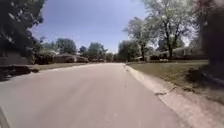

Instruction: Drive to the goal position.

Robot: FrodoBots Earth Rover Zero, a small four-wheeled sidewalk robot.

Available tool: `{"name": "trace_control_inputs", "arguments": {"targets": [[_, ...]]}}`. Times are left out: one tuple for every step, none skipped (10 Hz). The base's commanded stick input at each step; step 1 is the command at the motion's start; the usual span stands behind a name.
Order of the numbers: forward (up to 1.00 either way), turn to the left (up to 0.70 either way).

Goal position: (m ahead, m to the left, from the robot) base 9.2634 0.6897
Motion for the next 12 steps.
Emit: {"name": "trace_control_inputs", "arguments": {"targets": [[0.70,0.00],[0.70,0.00],[0.70,0.00],[0.70,0.00],[0.70,0.00],[0.70,0.00],[0.70,0.00],[0.70,0.00],[0.70,0.00],[0.70,0.00],[0.70,0.00],[0.70,0.00]]}}
